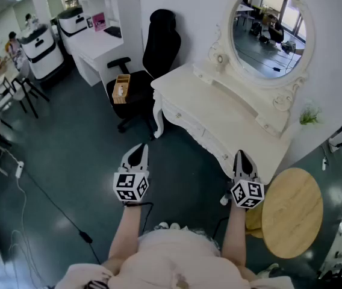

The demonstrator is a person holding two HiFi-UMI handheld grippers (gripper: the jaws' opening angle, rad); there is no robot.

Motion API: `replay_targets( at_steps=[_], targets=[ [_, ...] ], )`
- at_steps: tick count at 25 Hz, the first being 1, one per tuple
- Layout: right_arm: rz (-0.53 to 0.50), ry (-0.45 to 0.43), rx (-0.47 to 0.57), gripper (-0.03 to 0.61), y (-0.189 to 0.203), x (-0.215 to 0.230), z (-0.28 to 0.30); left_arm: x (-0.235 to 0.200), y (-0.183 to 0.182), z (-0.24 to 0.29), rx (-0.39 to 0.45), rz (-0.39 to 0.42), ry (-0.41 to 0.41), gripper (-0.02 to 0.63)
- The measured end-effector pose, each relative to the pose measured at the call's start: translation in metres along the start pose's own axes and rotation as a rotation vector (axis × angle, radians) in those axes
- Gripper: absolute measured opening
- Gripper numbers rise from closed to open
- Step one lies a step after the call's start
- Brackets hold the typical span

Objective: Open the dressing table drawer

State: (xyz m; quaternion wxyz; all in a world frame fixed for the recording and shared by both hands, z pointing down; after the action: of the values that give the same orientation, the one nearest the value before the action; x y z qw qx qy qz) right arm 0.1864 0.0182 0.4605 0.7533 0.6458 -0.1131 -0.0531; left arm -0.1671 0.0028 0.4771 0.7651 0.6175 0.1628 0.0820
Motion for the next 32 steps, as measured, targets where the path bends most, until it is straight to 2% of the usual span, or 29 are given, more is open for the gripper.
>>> replay_targets(
  at_steps=[27, 32],
  targets=[
    [0.002, -0.004, -0.036, 0.015, 0.013, -0.002, -0.007, 0.023, 0.011, 0.015, -0.039, 0.005, 0.059, 0.027],
    [0.002, 0.001, -0.034, 0.015, 0.014, -0.001, -0.010, 0.032, 0.013, 0.017, -0.022, -0.008, 0.141, 0.028]
  ],
)
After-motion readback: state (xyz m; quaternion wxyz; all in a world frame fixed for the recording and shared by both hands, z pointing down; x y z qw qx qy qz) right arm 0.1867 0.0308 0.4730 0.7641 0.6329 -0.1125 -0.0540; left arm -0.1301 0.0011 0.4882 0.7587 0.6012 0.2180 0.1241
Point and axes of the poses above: the fingertips, and each gripper's own axes: z forward along the fingers, x to its right, y out of its underside, the point moved 1 cm from there along -z, backward along the fingers, and after that the axes turned 9 degrees about -x, right-handed, at the moved point
